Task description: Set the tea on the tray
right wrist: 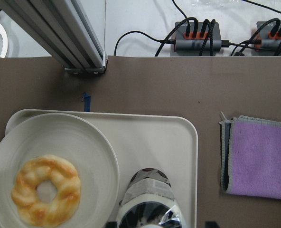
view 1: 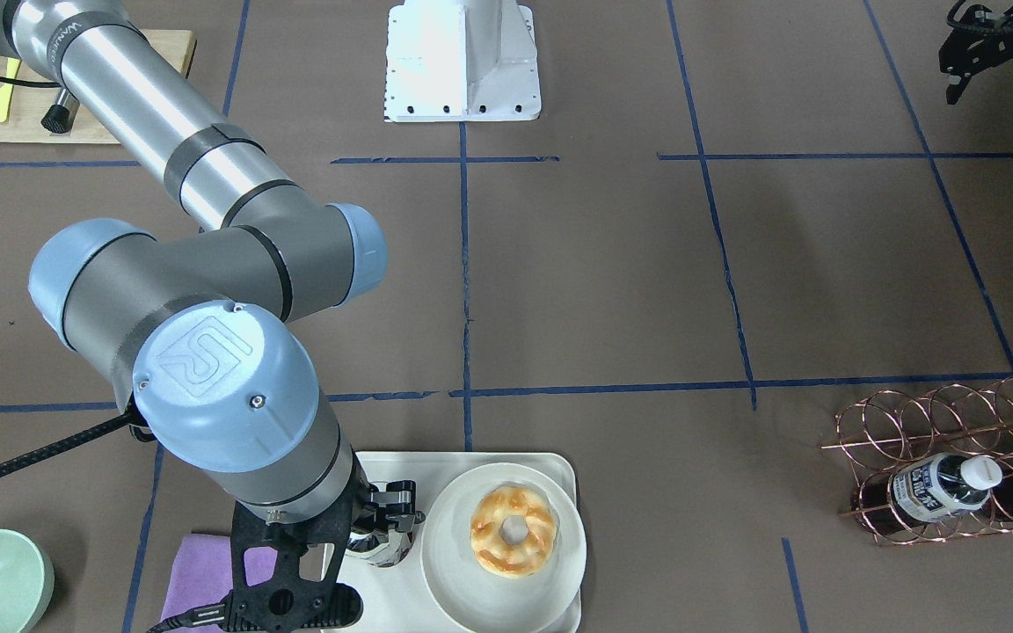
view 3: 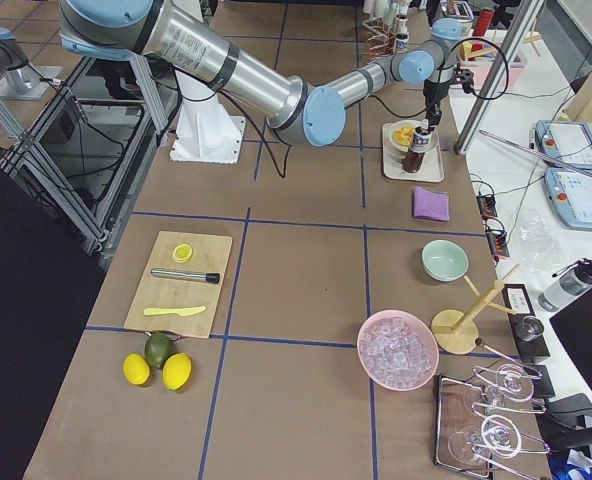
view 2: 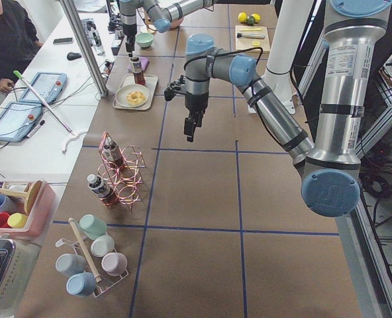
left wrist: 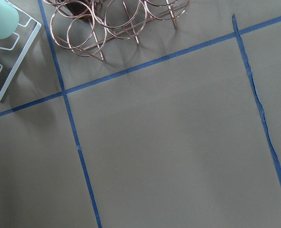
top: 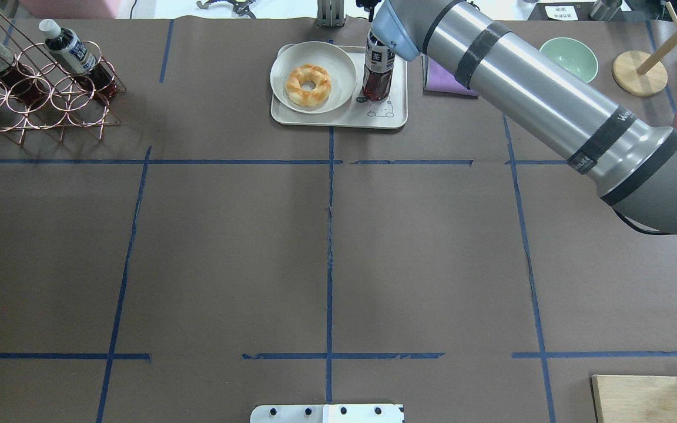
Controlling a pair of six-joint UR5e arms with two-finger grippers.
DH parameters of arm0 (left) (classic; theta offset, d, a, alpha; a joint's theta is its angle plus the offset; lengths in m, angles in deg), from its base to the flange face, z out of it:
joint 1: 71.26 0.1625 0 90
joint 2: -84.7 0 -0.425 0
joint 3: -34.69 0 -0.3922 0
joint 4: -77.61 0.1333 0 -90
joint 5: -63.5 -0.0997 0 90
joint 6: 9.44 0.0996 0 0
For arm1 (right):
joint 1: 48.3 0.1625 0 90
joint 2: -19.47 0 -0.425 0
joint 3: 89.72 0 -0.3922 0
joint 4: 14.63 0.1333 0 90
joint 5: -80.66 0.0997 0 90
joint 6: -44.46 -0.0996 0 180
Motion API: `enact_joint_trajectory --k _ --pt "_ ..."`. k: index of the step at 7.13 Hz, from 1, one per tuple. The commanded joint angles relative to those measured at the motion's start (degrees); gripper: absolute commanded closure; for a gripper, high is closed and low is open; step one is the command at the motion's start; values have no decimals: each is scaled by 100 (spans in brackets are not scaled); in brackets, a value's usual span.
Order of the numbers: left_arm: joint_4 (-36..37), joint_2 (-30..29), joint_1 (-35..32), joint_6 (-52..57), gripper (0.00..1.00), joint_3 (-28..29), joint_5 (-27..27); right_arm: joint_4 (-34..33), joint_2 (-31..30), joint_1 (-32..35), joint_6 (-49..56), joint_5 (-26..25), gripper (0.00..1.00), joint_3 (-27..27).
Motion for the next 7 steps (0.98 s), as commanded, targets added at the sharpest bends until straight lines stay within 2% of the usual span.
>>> enact_joint_trajectory --k 1,2,3,4,5,7 --pt "0 -7 6 0 0 2 0 12 -5 7 10 0 0 36" --pt "0 1 7 0 0 10 0 12 12 7 10 9 0 63" --pt "0 1 7 0 0 10 0 -49 4 7 -16 61 0 367" --pt "0 1 7 -9 0 10 0 -537 -162 7 -78 218 0 1093" --pt "0 1 7 -9 0 10 0 -1377 -572 7 -69 255 0 2275" --pt "0 1 -2 -9 0 19 0 -2191 -2238 24 9 246 0 4867"
